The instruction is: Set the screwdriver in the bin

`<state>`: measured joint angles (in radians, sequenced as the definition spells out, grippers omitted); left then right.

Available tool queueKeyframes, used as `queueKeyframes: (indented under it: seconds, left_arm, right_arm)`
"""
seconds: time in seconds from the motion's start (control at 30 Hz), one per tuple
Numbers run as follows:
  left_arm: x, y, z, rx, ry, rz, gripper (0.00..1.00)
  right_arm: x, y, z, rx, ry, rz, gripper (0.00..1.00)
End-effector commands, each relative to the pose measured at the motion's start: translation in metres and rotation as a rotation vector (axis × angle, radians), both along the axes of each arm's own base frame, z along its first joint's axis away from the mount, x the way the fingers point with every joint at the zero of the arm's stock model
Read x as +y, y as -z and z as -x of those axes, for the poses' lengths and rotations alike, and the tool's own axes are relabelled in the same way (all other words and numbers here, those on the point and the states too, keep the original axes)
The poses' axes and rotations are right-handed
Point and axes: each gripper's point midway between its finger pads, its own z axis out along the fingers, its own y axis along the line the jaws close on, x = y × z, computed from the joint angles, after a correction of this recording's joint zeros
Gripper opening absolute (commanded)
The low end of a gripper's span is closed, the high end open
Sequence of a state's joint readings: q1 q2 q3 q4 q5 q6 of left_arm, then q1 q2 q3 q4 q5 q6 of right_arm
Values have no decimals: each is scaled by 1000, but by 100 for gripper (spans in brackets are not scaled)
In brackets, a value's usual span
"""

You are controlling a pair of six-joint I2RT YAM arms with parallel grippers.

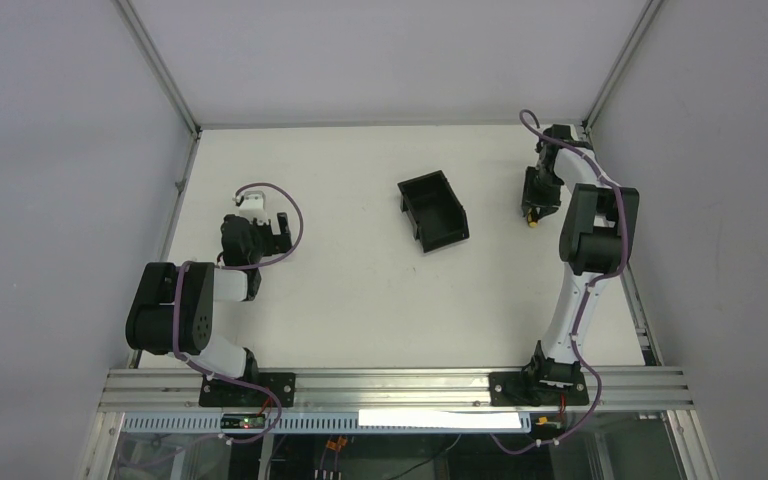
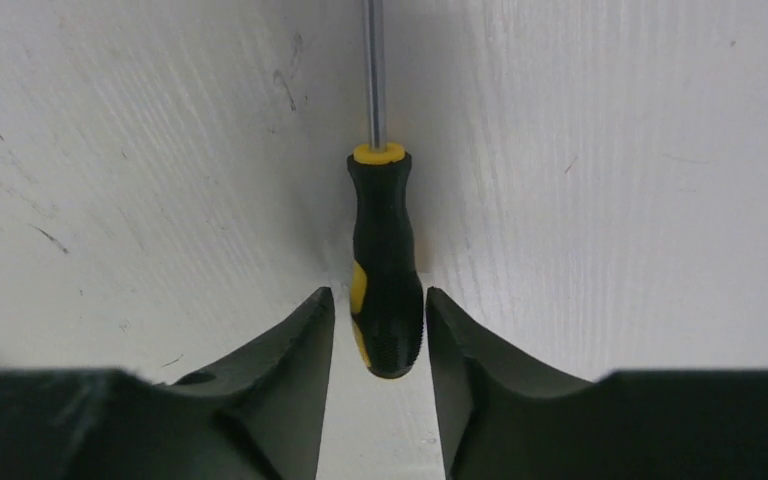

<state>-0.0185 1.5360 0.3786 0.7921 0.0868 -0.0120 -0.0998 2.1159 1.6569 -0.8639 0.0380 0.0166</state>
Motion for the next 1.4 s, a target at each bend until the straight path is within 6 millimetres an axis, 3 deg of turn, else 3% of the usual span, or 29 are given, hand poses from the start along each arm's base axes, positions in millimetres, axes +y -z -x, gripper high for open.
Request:
queueKeyframes:
  seconds: [0.0, 0.13, 0.23, 0.47, 0.63, 0.77, 0.8, 0.93, 1.0, 1.23, 1.37]
  left_arm:
    - [-1, -15, -3, -51, 4, 4, 99]
    - [-1, -15, -3, -52, 4, 4, 99]
    - [-1, -15, -3, -52, 3, 4, 99]
    - [-1, -15, -3, -51, 5, 4, 99]
    - [-1, -15, -3, -51, 4, 4, 99]
    - [-1, -15, -3, -51, 4, 4, 99]
    - [-1, -15, -3, -51, 5, 4, 99]
    - [-1, -16, -3, -53, 5, 4, 99]
    - [-1, -15, -3, -51, 5, 4, 99]
    - [-1, -15, -3, -52, 5, 4, 99]
    - [-1, -15, -3, -51, 4, 4, 99]
  right_arm:
    - [-7, -8, -13, -60, 0, 22, 37]
    - [-14, -16, -14, -79, 13, 59, 21]
    - [-9, -35, -19, -141, 5, 34, 15]
    - [1, -112, -20, -316, 20, -6, 10]
    - [31, -167, -3, -420, -44, -105, 9]
    - [79, -189, 16, -469, -218, -150, 9]
    - [103, -192, 22, -480, -336, -152, 9]
    - [164, -188, 44, -500, -667, -157, 10]
    - [184, -180, 51, -487, -787, -131, 11]
    - [217, -135, 58, -424, -1007, -152, 19]
    - [224, -113, 51, -383, -1043, -142, 20]
